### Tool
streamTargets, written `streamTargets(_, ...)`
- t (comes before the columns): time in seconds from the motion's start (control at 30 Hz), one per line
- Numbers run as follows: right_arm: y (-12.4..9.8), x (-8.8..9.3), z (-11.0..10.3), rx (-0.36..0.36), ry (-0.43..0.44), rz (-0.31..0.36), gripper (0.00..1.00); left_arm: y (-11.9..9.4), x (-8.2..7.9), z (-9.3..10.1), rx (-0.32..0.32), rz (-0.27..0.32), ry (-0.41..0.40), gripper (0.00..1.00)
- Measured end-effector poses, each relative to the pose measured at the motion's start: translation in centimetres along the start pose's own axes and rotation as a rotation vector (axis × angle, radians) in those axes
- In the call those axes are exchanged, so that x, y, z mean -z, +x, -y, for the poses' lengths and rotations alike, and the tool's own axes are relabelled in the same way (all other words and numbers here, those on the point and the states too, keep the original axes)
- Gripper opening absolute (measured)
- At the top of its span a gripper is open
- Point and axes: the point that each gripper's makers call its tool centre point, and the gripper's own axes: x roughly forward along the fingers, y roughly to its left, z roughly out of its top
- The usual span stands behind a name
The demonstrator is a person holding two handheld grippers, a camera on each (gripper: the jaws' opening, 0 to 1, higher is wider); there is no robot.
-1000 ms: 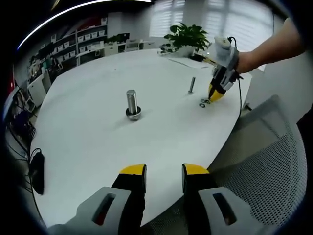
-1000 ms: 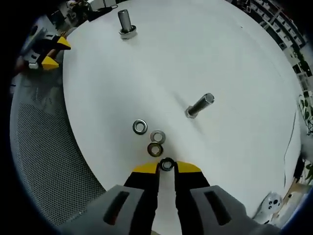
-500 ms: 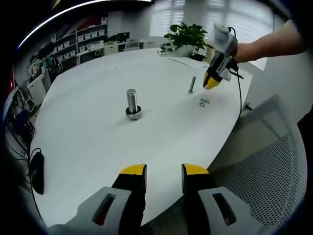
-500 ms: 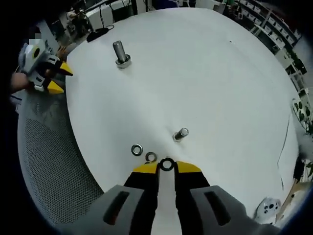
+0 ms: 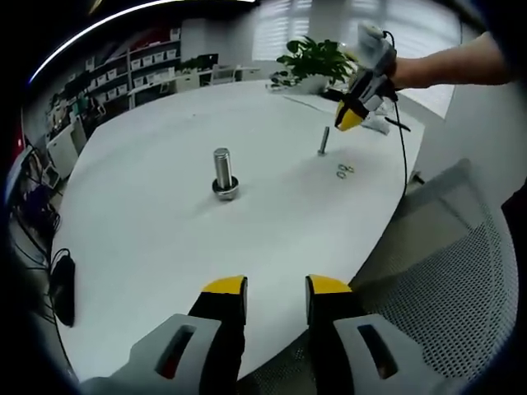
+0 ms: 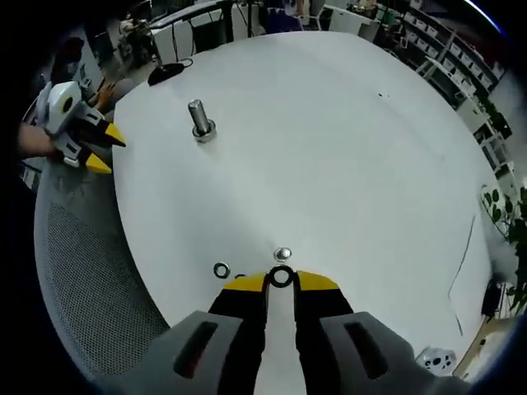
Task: Place the washer onto the threaded stud by aligning its center hole with the stud, sliding it down to the base, and recovering from edge contact or off-axis alignment until the washer reaches the visible bottom stop.
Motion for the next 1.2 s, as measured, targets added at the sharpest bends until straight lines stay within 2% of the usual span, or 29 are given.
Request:
streamTargets(0.3,0.5,-1.1,0.2,-0.001,-0.038,-0.005,0.13,0.0,0.1,0.0,0.001,-0.001,-0.001,0.26)
streamTargets(1.2,2.6,-0.5,0.3,-0.027,-0.063,-0.077,0.13,0.0,0.3,0.0,0.0,-0.009,-0.002,0.26)
